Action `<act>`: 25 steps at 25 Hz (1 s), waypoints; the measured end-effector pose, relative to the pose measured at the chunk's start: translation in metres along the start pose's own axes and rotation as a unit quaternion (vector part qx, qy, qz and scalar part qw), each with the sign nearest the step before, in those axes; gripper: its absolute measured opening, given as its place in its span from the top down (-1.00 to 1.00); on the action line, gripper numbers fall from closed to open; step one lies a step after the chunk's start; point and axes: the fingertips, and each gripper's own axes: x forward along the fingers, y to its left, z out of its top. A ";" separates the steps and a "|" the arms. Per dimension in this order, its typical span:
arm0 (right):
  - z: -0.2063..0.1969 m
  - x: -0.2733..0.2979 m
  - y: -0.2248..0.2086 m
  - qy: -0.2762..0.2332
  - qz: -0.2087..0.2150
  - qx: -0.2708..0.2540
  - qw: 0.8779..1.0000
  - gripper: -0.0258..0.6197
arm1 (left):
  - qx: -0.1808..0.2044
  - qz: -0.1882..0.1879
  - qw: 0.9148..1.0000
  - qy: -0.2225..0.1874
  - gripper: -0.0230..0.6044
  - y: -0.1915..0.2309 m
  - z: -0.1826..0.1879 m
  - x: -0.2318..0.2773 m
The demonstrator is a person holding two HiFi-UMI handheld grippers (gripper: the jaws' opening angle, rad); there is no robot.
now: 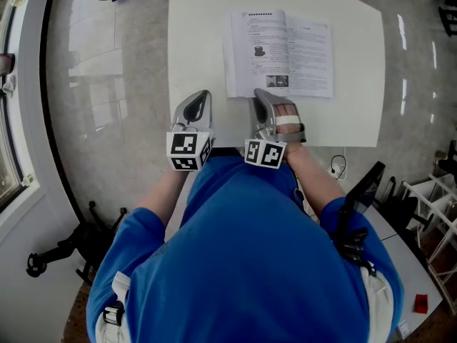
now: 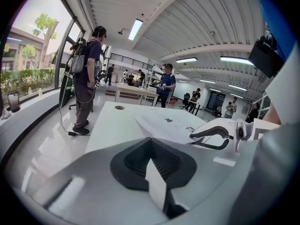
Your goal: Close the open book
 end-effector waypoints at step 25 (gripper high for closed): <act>-0.067 -0.052 -0.072 -0.015 -0.012 0.337 0.941 0.83 | 0.110 -0.001 0.993 -0.042 0.91 -0.070 0.059 -0.002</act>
